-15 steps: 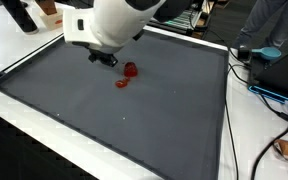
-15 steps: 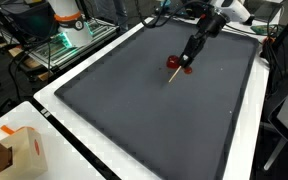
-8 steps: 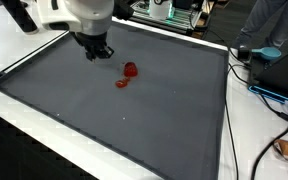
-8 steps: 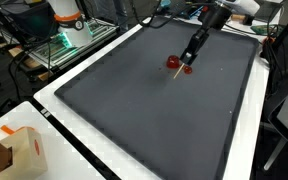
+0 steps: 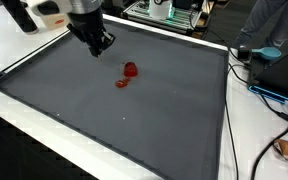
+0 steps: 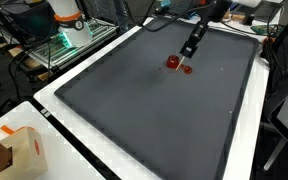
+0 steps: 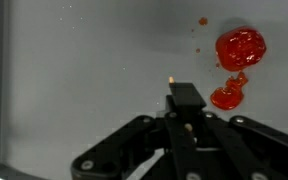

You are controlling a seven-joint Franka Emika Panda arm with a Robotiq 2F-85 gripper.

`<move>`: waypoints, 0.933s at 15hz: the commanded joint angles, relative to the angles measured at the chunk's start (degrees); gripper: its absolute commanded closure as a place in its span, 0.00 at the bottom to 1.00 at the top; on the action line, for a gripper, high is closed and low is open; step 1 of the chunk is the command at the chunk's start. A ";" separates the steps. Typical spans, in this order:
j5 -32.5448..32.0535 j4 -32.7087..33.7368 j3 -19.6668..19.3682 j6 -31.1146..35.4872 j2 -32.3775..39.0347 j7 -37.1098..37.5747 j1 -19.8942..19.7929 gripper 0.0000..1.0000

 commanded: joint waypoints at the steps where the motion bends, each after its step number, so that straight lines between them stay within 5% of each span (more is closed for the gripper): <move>1: 4.48 -5.04 1.91 3.16 -3.96 -5.83 -2.64 0.97; 14: 12.46 -9.94 3.28 5.23 -9.24 -16.23 -5.47 0.97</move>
